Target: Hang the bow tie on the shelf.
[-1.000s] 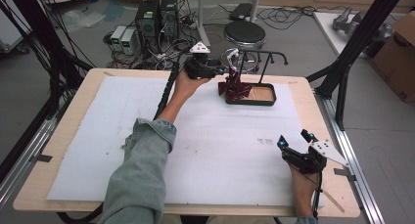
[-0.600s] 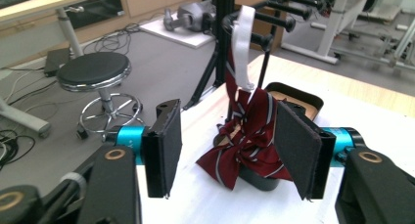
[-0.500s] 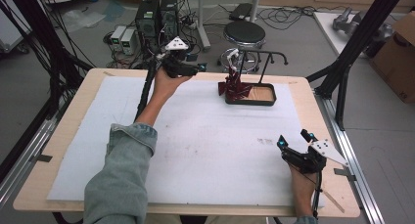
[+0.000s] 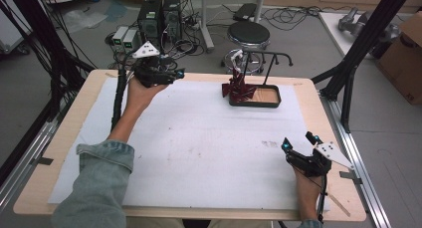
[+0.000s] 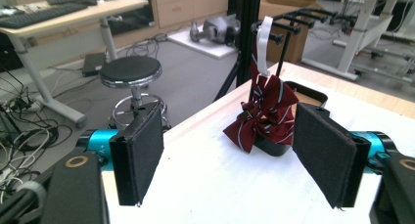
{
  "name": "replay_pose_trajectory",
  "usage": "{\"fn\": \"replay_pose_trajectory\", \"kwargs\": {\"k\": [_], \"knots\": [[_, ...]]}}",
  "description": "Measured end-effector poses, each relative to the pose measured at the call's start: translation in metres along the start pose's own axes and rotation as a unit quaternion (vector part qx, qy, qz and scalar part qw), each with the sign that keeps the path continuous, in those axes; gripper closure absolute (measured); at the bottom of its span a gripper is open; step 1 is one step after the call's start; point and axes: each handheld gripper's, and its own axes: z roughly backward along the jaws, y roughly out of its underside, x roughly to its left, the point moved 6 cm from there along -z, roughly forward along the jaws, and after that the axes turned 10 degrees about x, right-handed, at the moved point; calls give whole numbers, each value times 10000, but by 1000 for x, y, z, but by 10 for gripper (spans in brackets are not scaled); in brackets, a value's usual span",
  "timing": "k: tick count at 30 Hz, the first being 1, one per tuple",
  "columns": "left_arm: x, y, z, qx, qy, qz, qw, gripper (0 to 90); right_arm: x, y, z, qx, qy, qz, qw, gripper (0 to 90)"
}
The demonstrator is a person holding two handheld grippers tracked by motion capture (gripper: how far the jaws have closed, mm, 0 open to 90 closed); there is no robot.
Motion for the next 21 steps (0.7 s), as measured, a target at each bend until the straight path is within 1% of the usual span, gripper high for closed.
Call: {"fn": "replay_pose_trajectory", "kwargs": {"k": [2,4,5,6,8,10,11,12,14,15,16,21], "knots": [[2,4,13,-46,-28,25,10000,274,0,0,0,6,0,-13,10000,113],[4,9,25,-60,-137,49,9999,256,0,0,0,6,1,-4,10000,112],[4,9,25,-60,-137,49,9999,254,1,0,0,8,-1,14,10000,113],[5,16,37,-65,-223,65,9997,251,1,0,0,15,-5,18,10000,113],[5,24,49,-60,-359,136,9992,225,1,0,0,16,-5,22,10000,113],[5,34,61,-108,-444,190,9988,209,1,0,0,11,-23,4,10000,113],[5,34,61,-108,-444,190,9988,209,1,0,0,14,-19,11,10000,113],[5,44,72,-137,-561,199,9981,209,1,0,0,23,-20,8,10000,113],[4,54,82,-162,-654,258,9974,203,1,0,0,14,-23,20,10000,113],[4,54,82,-162,-654,258,9974,201,1,0,0,17,-20,18,10000,113],[3,64,90,-172,-723,305,9968,199,1,0,0,17,-16,16,10000,113],[3,86,113,-173,-930,391,9948,190,1,0,0,17,1,6,10000,113]]}}
